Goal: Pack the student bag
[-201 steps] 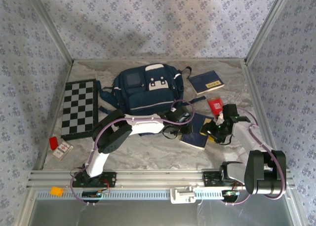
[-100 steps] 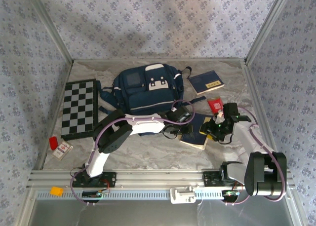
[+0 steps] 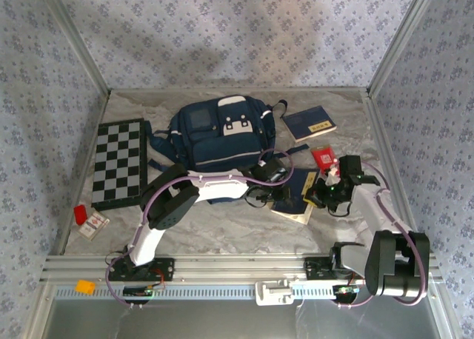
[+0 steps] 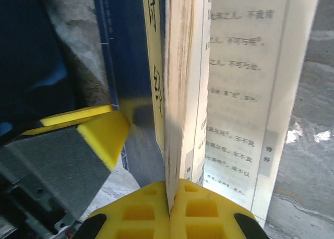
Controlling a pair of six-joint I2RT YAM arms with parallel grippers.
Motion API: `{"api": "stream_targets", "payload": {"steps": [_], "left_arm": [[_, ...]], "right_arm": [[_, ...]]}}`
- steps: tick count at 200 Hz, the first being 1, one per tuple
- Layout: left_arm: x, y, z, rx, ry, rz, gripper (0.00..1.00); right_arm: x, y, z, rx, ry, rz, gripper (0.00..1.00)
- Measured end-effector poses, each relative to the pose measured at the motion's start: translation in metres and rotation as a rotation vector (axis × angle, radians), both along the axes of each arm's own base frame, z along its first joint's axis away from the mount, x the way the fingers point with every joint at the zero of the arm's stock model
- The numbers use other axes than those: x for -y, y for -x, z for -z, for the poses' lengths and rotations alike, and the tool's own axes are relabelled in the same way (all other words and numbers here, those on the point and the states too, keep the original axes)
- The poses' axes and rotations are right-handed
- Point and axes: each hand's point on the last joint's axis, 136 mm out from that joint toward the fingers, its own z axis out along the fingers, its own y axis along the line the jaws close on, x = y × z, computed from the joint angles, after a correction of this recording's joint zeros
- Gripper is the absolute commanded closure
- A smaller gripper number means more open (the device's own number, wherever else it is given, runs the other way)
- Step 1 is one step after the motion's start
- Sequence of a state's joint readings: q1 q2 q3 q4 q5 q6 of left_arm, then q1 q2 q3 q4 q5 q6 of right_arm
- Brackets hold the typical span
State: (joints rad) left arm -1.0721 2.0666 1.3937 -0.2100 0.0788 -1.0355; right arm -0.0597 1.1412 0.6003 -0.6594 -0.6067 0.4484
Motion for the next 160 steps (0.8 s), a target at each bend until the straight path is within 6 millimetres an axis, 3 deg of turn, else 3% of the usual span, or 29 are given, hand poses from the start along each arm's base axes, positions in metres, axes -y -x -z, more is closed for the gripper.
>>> {"api": "stream_targets", "payload": {"steps": [24,45,115,160], "left_arm": [[-0.003,-0.003,-0.006,0.006,0.009,-0.003,0.48],[-0.013,-0.004,-0.023,0.009,0.041,-0.012,0.43],[-0.069,-0.021,-0.114,0.039,0.323,-0.083,0.24],[-0.096,-0.039,-0.127,0.040,0.451,-0.126,0.15]], "right_arm": [[-0.002,-0.003,-0.011,0.040,-0.029,0.007,1.00],[-0.005,-0.005,-0.021,0.070,-0.055,0.009,1.00],[-0.021,-0.028,-0.097,0.251,-0.199,-0.007,1.00],[-0.042,-0.039,-0.136,0.325,-0.300,-0.043,1.00]]}}
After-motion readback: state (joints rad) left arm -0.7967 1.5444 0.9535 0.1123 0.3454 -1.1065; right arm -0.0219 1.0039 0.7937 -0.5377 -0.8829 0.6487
